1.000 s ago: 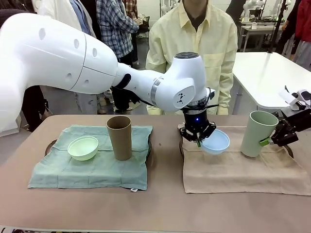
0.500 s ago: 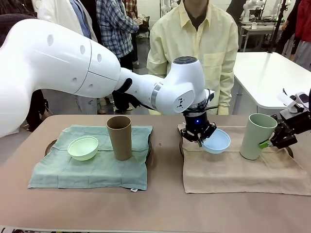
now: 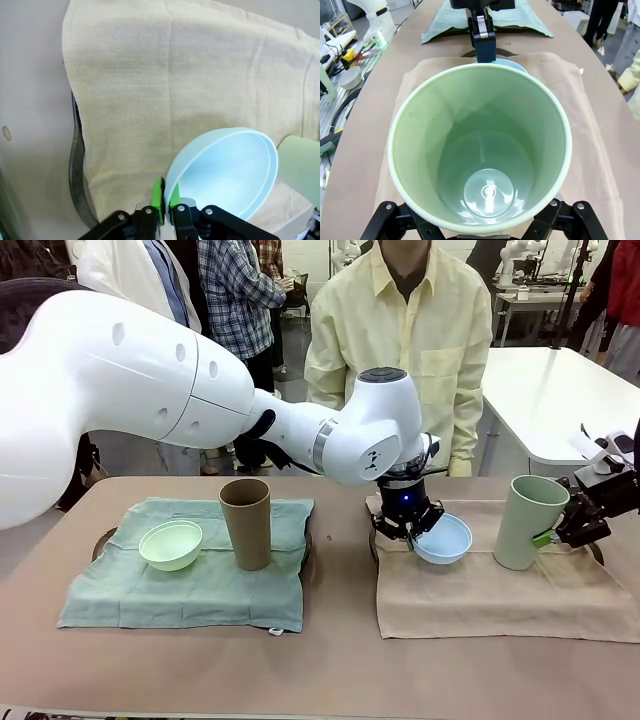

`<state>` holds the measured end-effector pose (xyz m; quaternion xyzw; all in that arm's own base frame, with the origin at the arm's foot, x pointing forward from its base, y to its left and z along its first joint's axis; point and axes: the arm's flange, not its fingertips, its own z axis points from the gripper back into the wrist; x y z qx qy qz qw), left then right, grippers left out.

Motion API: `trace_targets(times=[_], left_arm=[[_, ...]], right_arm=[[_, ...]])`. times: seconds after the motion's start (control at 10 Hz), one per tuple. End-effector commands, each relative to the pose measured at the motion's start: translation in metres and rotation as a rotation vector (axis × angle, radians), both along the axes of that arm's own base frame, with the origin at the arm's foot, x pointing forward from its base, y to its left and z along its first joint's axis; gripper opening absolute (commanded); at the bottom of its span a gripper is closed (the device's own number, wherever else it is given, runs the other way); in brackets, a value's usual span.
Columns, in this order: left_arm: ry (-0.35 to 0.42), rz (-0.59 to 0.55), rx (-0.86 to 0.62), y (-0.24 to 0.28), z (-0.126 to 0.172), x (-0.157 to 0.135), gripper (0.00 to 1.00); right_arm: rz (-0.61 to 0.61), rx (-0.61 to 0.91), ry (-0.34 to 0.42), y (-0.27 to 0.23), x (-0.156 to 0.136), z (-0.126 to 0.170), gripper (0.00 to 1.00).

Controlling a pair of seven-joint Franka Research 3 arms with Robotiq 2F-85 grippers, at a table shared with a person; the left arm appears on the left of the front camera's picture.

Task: Set up a tray with a mat and arrange the tableware.
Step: Place the Picnic Bowl and Reusable plastic cup back onto the Handle tray in front of the human's position.

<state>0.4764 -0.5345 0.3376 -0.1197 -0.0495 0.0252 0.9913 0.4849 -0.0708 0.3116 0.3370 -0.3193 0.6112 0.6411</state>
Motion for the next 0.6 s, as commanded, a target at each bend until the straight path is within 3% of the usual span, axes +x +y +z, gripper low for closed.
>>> trace_targets(times=[0.0,0.1,0.3,0.4,0.5], left_arm=[[0.01,0.005,0.014,0.0,-0.001,0.003,0.64],[0.018,0.008,0.034,0.001,0.002,0.002,1.0],[0.025,0.007,0.055,0.006,0.011,-0.005,1.0],[0.025,0.007,0.06,0.009,0.015,-0.008,0.47],[0.019,0.004,0.066,0.013,0.021,-0.011,0.55]], right_arm=[[-0.002,-0.037,0.023,0.001,0.006,0.0,1.0],[-0.004,-0.06,0.025,0.001,0.005,0.003,1.0],[-0.027,-0.163,0.016,-0.011,0.003,0.011,1.0],[-0.045,-0.21,0.016,-0.02,0.0,0.013,1.0],[-0.071,-0.242,0.013,-0.03,-0.002,0.018,1.0]])
